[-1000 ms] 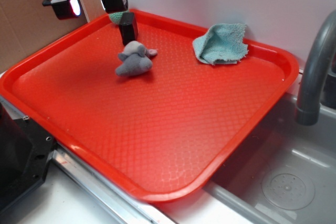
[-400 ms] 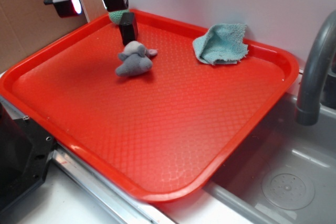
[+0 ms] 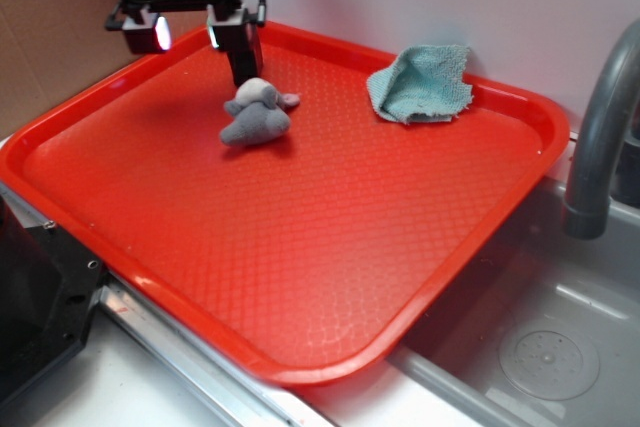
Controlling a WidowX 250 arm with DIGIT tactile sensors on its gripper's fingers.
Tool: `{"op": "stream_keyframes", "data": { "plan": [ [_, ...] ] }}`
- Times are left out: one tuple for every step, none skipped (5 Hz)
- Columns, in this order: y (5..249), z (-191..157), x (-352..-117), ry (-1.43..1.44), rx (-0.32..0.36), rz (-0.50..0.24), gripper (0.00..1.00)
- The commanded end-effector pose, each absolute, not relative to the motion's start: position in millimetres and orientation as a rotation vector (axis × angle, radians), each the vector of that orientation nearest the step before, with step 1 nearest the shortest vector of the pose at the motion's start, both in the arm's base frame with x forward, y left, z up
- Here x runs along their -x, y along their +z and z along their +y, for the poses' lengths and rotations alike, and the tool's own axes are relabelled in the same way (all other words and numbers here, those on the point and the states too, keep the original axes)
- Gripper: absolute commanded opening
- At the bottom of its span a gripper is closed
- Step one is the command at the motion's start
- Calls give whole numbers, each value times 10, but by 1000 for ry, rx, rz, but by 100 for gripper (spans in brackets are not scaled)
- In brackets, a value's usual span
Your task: Grab the black box.
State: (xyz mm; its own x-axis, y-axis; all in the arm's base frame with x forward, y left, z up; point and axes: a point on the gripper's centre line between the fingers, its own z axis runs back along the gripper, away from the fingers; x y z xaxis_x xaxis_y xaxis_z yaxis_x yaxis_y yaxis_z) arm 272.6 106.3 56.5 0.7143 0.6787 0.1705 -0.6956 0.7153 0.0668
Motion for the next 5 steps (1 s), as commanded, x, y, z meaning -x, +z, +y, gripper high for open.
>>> {"op": "stream_keyframes", "data": {
  "plan": [
    [670,1277,-3011,808,-77,-164,100],
    [633,1276,-3058,809,-66,-143,100],
    [608,1219,-3048,792,-59,-130,100],
    [633,1115,-3031,756,-59,-128,100],
    [651,1050,-2989,726,-39,-123,100]
  ]
}}
